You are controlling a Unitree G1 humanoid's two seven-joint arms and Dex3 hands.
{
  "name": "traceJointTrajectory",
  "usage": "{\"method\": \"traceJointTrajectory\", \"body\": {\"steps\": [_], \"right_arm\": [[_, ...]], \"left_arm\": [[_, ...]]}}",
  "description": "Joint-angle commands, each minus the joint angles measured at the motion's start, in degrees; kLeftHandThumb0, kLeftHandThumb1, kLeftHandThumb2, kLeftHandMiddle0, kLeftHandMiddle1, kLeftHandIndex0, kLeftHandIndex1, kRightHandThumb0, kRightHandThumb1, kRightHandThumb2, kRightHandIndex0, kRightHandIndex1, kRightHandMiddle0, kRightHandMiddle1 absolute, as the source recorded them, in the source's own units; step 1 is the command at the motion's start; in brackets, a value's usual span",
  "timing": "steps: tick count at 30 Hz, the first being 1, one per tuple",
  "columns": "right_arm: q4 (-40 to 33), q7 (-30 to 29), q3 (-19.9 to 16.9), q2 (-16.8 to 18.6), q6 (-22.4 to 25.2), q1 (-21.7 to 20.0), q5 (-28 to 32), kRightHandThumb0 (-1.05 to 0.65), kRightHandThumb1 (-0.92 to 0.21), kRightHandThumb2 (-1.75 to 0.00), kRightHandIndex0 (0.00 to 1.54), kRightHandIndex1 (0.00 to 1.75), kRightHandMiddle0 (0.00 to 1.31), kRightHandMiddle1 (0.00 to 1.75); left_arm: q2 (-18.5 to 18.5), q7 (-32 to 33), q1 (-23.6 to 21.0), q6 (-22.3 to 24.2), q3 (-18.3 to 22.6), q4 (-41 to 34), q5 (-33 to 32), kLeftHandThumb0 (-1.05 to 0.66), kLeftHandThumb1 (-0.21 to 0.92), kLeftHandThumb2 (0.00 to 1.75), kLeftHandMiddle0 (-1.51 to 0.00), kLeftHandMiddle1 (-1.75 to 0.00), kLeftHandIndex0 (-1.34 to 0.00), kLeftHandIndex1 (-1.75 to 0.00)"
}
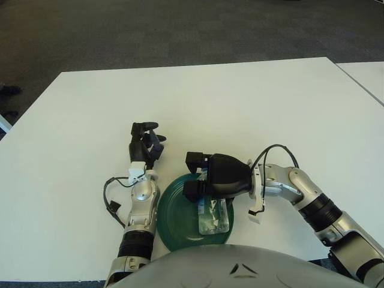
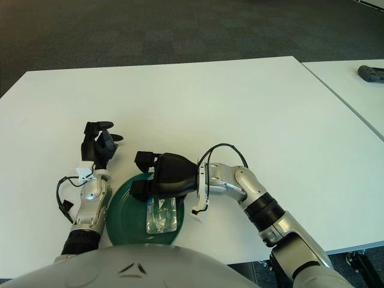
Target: Put the bottle into the plate.
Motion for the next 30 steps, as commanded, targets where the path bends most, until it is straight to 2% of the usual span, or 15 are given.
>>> {"method": "traceJointTrajectory", "body": {"steps": [1, 6, 11, 12, 14, 15, 18, 19, 20, 21, 23, 26, 30], "right_arm": [[0.42, 0.75, 0.17, -0.34, 0.10, -1.03, 2.09, -0.46, -0.39, -1.21, 1.13, 1.75, 0.56, 1.73], [0.80, 1.53, 0.52, -0.71, -0.17, -1.12, 2.45, -0.44, -0.47, -1.10, 1.01, 1.75, 0.51, 1.71], [0.47, 3.36, 1.08, -1.61, -0.24, -1.57, 2.33, -0.39, -0.70, -0.80, 0.75, 1.75, 0.34, 1.73], [0.23, 3.55, 1.06, -1.74, -0.15, -1.52, 2.06, -0.39, -0.72, -0.78, 0.73, 1.75, 0.33, 1.73], [-0.10, 3.66, 0.97, -1.88, -0.01, -1.45, 1.47, -0.66, -0.84, -0.68, 0.57, 1.70, 0.25, 1.65], [-0.32, 3.62, 0.87, -2.00, 0.01, -1.36, 1.11, -0.70, -0.85, -0.67, 0.54, 1.69, 0.23, 1.63], [-0.67, 3.66, 0.75, -2.35, -0.06, -1.38, 0.44, -0.83, -0.90, -0.67, 0.45, 1.28, 0.14, 1.46], [-0.76, 3.95, 0.82, -2.62, -0.18, -1.55, 0.39, -0.85, -0.91, -0.69, 0.45, 1.05, 0.09, 1.35], [-0.82, 4.15, 0.87, -2.82, -0.26, -1.66, 0.37, -0.85, -0.91, -0.70, 0.44, 0.91, 0.08, 1.26], [-0.85, 4.28, 0.92, -2.93, -0.29, -1.73, 0.39, -0.86, -0.91, -0.73, 0.45, 0.67, 0.05, 1.12], [-0.90, 5.08, 1.00, -3.55, -0.51, -2.12, 0.92, -0.87, -0.92, -0.77, 0.46, 0.38, 0.02, 0.96], [-1.06, 6.33, 1.15, -4.11, -0.57, -2.58, 1.54, -0.90, -0.92, -0.85, 0.36, 0.16, 0.01, 0.69], [-1.03, 6.60, 1.08, -4.37, -0.95, -2.89, 1.77, -0.93, -0.92, -0.92, 0.25, 0.05, 0.00, 0.47]], "left_arm": [[-2.14, 0.40, -0.81, -0.04, -0.32, -0.22, -0.18, -0.64, 0.92, 0.89, -0.62, -1.55, -0.34, -1.65], [-2.08, 0.44, -1.07, -0.22, -0.46, -0.05, -0.37, -0.63, 0.92, 0.90, -0.63, -1.54, -0.33, -1.64], [-2.06, 1.04, -1.32, -0.08, -0.52, -0.01, 0.13, -0.65, 0.92, 0.91, -0.62, -1.55, -0.33, -1.67], [-2.03, 1.23, -1.37, -0.05, -0.53, 0.01, 0.28, -0.66, 0.92, 0.91, -0.62, -1.55, -0.33, -1.67], [-1.96, 1.51, -1.47, -0.03, -0.55, 0.08, 0.42, -0.66, 0.92, 0.92, -0.62, -1.55, -0.33, -1.67], [-1.94, 1.60, -1.51, -0.05, -0.56, 0.09, 0.42, -0.66, 0.92, 0.92, -0.62, -1.55, -0.33, -1.67], [-1.84, 1.66, -1.56, -0.11, -0.56, 0.09, 0.21, -0.66, 0.92, 0.91, -0.63, -1.53, -0.33, -1.67], [-1.84, 1.62, -1.55, -0.13, -0.56, 0.05, 0.10, -0.66, 0.92, 0.91, -0.63, -1.53, -0.33, -1.66], [-1.84, 1.60, -1.54, -0.14, -0.56, 0.03, 0.02, -0.66, 0.92, 0.91, -0.63, -1.53, -0.33, -1.66], [-1.84, 1.60, -1.53, -0.14, -0.56, 0.02, -0.01, -0.66, 0.92, 0.91, -0.63, -1.52, -0.33, -1.66], [-1.86, 1.75, -1.64, -0.23, -0.50, 0.19, 0.02, -0.65, 0.92, 0.91, -0.63, -1.52, -0.33, -1.66], [-1.98, 2.28, -1.65, -0.04, -0.41, 0.14, 0.29, -0.64, 0.92, 0.91, -0.63, -1.55, -0.34, -1.66], [-2.06, 3.03, -1.84, 0.59, -0.34, 0.18, 0.50, -0.64, 0.92, 0.92, -0.62, -1.57, -0.36, -1.66]]}}
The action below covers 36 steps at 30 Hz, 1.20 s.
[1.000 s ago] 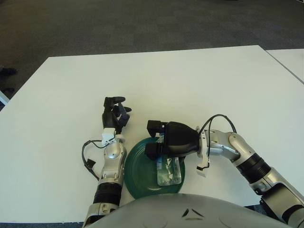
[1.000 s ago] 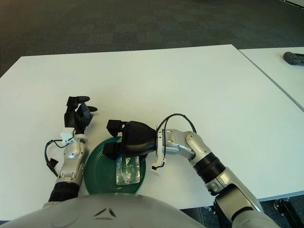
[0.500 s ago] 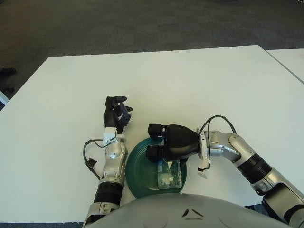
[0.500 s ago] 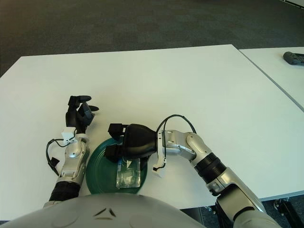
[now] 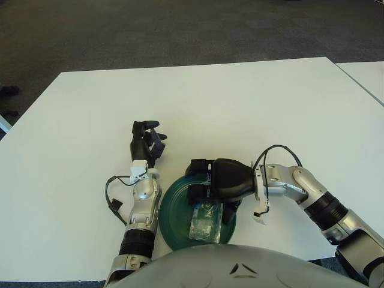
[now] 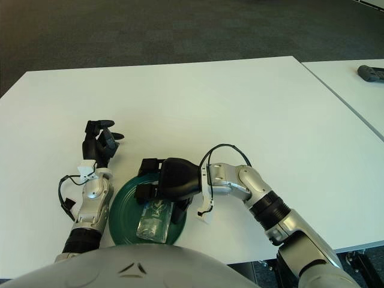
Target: Put the bottle into the plate.
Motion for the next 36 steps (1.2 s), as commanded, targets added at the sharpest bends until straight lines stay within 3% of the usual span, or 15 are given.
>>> {"method": "traceJointTrajectory", "body": {"steps": [1, 7, 10, 19, 36], "right_arm": [[-0.67, 0.24, -0.36, -0.55, -0.52, -1.15, 0.89, -0.95, -0.92, -0.96, 0.20, 0.04, 0.00, 0.37], [0.00, -2.58, -1.05, -0.26, -2.46, -1.31, -0.26, -1.01, -0.92, -1.05, 0.05, 0.01, 0.00, 0.08], [0.58, -4.92, -1.62, -0.03, -3.78, -1.51, -1.33, -1.04, -0.92, -1.06, 0.02, 0.00, 0.00, 0.03], [3.47, -11.22, -2.76, 0.79, -6.41, -2.15, -3.32, -1.05, -0.92, -1.06, 0.00, 0.00, 0.00, 0.00], [5.27, -13.94, -4.72, 1.15, -8.12, -4.03, -0.88, -1.05, -0.92, -1.07, 0.00, 0.00, 0.00, 0.00]], "left_arm": [[-2.10, 1.09, -1.33, 0.75, 0.29, 0.19, 0.21, -0.64, 0.92, 0.93, -0.62, -1.58, -0.36, -1.66], [-2.21, 1.59, -1.59, 1.25, 0.40, 0.31, -0.25, -0.65, 0.92, 0.94, -0.60, -1.58, -0.39, -1.65], [-2.23, 1.66, -1.68, 0.92, 0.45, 0.47, -0.40, -0.65, 0.92, 0.94, -0.60, -1.57, -0.40, -1.65], [-2.18, 0.99, -1.71, 0.38, 0.64, 0.86, -1.74, -0.65, 0.92, 0.93, -0.62, -1.56, -0.40, -1.69], [-1.49, -1.08, -1.75, -1.84, 1.26, 2.67, -3.91, -0.65, 0.92, 0.90, -0.63, -1.50, -0.39, -1.65]]}}
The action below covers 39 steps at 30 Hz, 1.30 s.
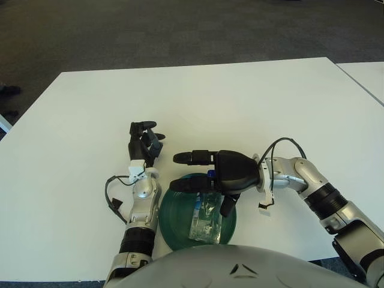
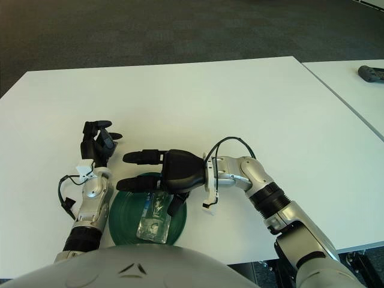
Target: Put the bottle into the plate.
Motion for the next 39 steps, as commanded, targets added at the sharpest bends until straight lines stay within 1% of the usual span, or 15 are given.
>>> {"method": "traceJointTrajectory", "body": {"steps": [1, 7, 11, 14, 17, 20, 25, 27, 28, 29, 30, 32, 34, 36, 39], "right_arm": [[-0.50, -1.48, -1.83, 0.21, -0.56, -1.36, 1.36, -1.05, -0.92, -1.07, 0.00, 0.00, 0.00, 0.00], [-1.55, -1.72, -4.01, -0.60, -1.60, -2.02, 3.25, -1.05, -0.92, -1.06, 0.00, 0.00, 0.00, 0.00], [0.88, -1.13, -5.63, -1.90, -2.66, -4.88, 5.65, -1.05, -0.92, -1.07, 0.00, 0.00, 0.00, 0.00], [6.38, -0.82, -5.98, -2.45, -3.32, -9.01, 7.43, -1.05, -0.92, -1.09, 0.00, 0.00, 0.00, 0.00], [11.53, -0.66, -5.71, -1.78, -3.27, -12.38, 7.88, -1.05, -0.92, -1.11, 0.00, 0.00, 0.00, 0.00], [17.21, -3.23, -6.01, -0.60, -2.62, -15.46, 5.15, -1.05, -0.92, -1.12, 0.01, 0.00, 0.00, 0.00], [21.73, -7.64, -6.29, -0.44, -2.58, -17.39, 2.06, -1.05, -0.92, -1.10, 0.03, 0.01, 0.00, 0.00], [23.46, -9.04, -6.25, -0.48, -2.26, -17.59, 1.86, -1.05, -0.92, -1.07, 0.06, 0.02, 0.01, 0.01], [25.99, -8.94, -6.18, -0.12, -2.16, -17.64, 3.55, -1.05, -0.92, -1.07, 0.06, 0.02, 0.02, 0.01], [27.63, -8.84, -6.05, 0.26, -2.01, -17.62, 4.75, -1.04, -0.92, -1.04, 0.15, 0.03, 0.02, 0.06], [31.34, -7.95, -5.84, 1.40, -1.85, -17.93, 7.65, -1.04, -0.92, -1.04, 0.18, 0.03, 0.02, 0.09], [35.37, -6.94, -5.49, 2.83, -1.77, -18.39, 10.76, -1.02, -0.92, -0.99, 0.31, 0.03, 0.01, 0.28], [37.36, -5.25, -5.49, 4.02, -1.09, -18.65, 13.82, -1.01, -0.92, -0.98, 0.35, 0.03, 0.00, 0.35], [38.45, -1.46, -6.52, 5.87, 2.34, -17.99, 20.10, -0.99, -0.92, -0.93, 0.44, 0.04, 0.00, 0.60], [37.52, 2.92, -7.47, 7.20, 6.49, -16.75, 26.04, -0.97, -0.92, -0.88, 0.51, 0.05, 0.01, 0.79]], "left_arm": [[-1.39, -0.72, -0.79, -1.22, 0.65, 0.89, -0.83, -0.65, 0.92, 0.90, -0.63, -1.50, -0.39, -1.64], [-0.95, -1.40, -0.80, -1.98, 1.19, 1.86, -1.22, -0.66, 0.92, 0.89, -0.63, -1.49, -0.38, -1.61], [-0.36, -2.21, -0.78, -2.82, 1.72, 2.95, -1.48, -0.67, 0.92, 0.88, -0.63, -1.49, -0.39, -1.60], [-0.05, -2.89, -0.66, -3.42, 1.99, 3.41, -1.46, -0.67, 0.92, 0.88, -0.63, -1.50, -0.41, -1.60], [0.11, -3.69, -0.36, -3.75, 2.33, 3.58, -1.77, -0.66, 0.92, 0.88, -0.64, -1.49, -0.43, -1.59], [0.00, -4.59, 0.55, -2.92, 2.57, 2.54, -2.38, -0.64, 0.92, 0.88, -0.63, -1.48, -0.44, -1.56], [-0.21, -5.50, 1.56, -1.88, 2.92, 1.19, -2.87, -0.63, 0.92, 0.87, -0.60, -1.47, -0.43, -1.52], [-0.15, -5.79, 2.40, -1.75, 2.95, 0.16, -2.86, -0.63, 0.92, 0.88, -0.58, -1.48, -0.41, -1.51], [-0.28, -5.65, 2.75, -1.76, 2.86, -0.50, -2.58, -0.63, 0.92, 0.88, -0.58, -1.48, -0.41, -1.51], [-0.28, -5.68, 3.14, -1.74, 2.88, -1.12, -2.52, -0.62, 0.92, 0.88, -0.58, -1.49, -0.40, -1.52], [-0.28, -5.51, 3.37, -1.67, 2.86, -1.57, -2.20, -0.62, 0.92, 0.88, -0.58, -1.49, -0.39, -1.52], [-0.16, -5.50, 3.79, -1.51, 2.93, -2.20, -2.02, -0.62, 0.92, 0.88, -0.59, -1.50, -0.38, -1.56], [0.02, -5.71, 4.31, -1.22, 3.01, -3.00, -2.04, -0.63, 0.92, 0.88, -0.59, -1.51, -0.38, -1.57], [0.24, -5.84, 4.81, -0.62, 2.94, -4.08, -1.84, -0.64, 0.92, 0.89, -0.61, -1.53, -0.36, -1.63], [0.53, -6.22, 5.31, 0.02, 3.08, -4.93, -1.95, -0.64, 0.92, 0.90, -0.62, -1.54, -0.35, -1.67]]}}
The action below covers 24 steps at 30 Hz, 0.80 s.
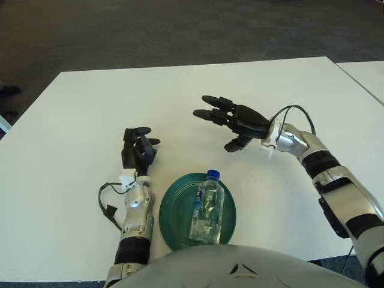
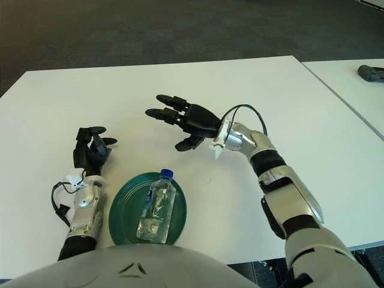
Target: Put the bottle into the plate.
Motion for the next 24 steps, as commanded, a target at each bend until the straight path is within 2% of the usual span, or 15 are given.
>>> {"method": "traceJointTrajectory", "body": {"steps": [1, 2, 4, 8, 15, 18, 21, 24], "right_arm": [[-1.27, 6.58, -2.20, 2.97, 6.56, 1.67, 11.21, -0.96, -0.92, -0.87, 0.52, 0.05, 0.02, 0.81], [-2.03, 8.96, -2.79, 3.98, 8.93, 3.16, 15.48, -0.94, -0.92, -0.84, 0.55, 0.07, 0.04, 0.85], [-3.33, 11.80, -3.37, 5.11, 11.69, 4.90, 20.11, -0.92, -0.92, -0.80, 0.58, 0.08, 0.07, 0.90], [-0.73, 15.43, -5.01, 8.78, 13.88, 8.72, 27.46, -0.87, -0.92, -0.73, 0.63, 0.10, 0.10, 0.94], [-2.29, 21.24, -8.51, 13.64, 20.89, 11.84, 36.27, -0.74, -0.92, -0.65, 0.66, 0.12, 0.17, 0.99], [-4.60, 23.24, -10.71, 15.66, 27.14, 13.59, 40.46, -0.68, -0.92, -0.60, 0.68, 0.14, 0.21, 1.00], [-6.69, 23.72, -12.49, 17.20, 31.56, 15.21, 42.57, -0.63, -0.92, -0.55, 0.70, 0.16, 0.24, 1.00], [-8.45, 22.86, -13.58, 18.61, 33.84, 16.65, 42.75, -0.61, -0.92, -0.51, 0.71, 0.18, 0.27, 1.00]], "left_arm": [[0.36, -0.57, 0.76, 1.46, 0.22, -1.60, 0.39, -0.64, 0.92, 0.90, -0.62, -1.54, -0.35, -1.67], [0.39, -0.57, 0.88, 1.77, 0.23, -1.80, 0.48, -0.65, 0.92, 0.90, -0.62, -1.55, -0.34, -1.68], [0.50, -0.66, 1.06, 2.11, 0.30, -2.07, 0.46, -0.66, 0.92, 0.90, -0.62, -1.57, -0.34, -1.70], [0.71, -0.98, 1.48, 2.42, 0.37, -2.67, 0.18, -0.66, 0.92, 0.90, -0.62, -1.59, -0.34, -1.71], [1.03, -1.73, 2.43, 3.44, 0.77, -4.15, -0.28, -0.67, 0.92, 0.89, -0.62, -1.57, -0.34, -1.70], [0.98, -1.78, 2.64, 3.71, 0.81, -4.55, 0.04, -0.68, 0.92, 0.88, -0.61, -1.57, -0.34, -1.69], [0.99, -1.91, 2.58, 3.51, 0.95, -4.40, 0.21, -0.69, 0.92, 0.88, -0.60, -1.59, -0.35, -1.68], [1.44, -2.37, 2.59, 3.17, 1.49, -4.22, -0.16, -0.69, 0.92, 0.87, -0.60, -1.62, -0.36, -1.67]]}}
